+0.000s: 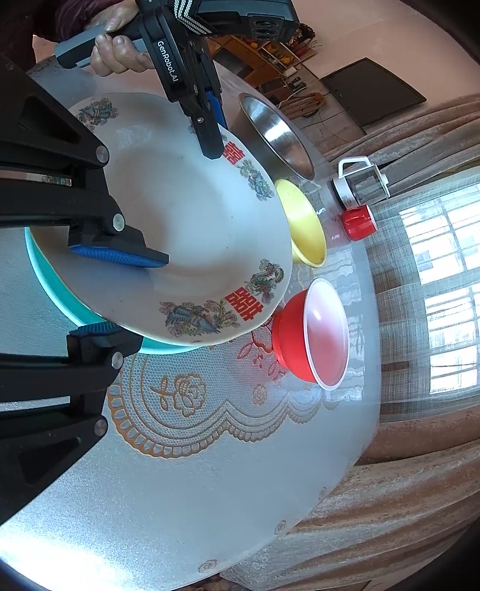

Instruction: Organize plates and bowls

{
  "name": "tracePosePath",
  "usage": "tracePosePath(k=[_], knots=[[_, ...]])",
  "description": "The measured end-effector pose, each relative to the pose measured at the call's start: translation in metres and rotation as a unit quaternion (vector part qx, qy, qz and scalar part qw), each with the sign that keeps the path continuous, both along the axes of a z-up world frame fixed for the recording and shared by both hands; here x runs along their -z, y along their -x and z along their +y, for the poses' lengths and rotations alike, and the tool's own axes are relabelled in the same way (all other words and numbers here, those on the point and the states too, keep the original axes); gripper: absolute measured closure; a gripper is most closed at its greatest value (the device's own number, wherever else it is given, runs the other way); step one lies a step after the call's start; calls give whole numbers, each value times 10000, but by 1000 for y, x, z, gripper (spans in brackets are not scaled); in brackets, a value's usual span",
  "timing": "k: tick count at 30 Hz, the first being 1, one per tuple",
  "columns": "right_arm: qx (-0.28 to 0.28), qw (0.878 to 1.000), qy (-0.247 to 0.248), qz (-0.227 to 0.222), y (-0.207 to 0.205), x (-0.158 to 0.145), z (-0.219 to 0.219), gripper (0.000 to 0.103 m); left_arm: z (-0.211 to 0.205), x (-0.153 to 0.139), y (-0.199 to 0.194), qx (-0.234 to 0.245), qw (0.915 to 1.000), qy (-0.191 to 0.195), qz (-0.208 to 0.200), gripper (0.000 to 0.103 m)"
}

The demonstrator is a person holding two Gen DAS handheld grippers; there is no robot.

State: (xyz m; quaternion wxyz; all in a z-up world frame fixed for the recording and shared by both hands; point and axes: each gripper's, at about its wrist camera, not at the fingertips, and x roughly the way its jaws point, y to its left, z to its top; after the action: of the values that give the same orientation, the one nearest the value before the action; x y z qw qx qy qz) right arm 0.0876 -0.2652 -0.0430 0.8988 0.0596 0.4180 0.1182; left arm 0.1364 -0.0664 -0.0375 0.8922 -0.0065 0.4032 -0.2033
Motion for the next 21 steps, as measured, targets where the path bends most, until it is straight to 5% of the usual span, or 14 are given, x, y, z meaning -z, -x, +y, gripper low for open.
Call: tracePosePath(k=[21], knots=[[350, 9993, -161, 38, 1, 1, -1, 76, 4, -2, 14, -182, 9998, -21, -83, 68]])
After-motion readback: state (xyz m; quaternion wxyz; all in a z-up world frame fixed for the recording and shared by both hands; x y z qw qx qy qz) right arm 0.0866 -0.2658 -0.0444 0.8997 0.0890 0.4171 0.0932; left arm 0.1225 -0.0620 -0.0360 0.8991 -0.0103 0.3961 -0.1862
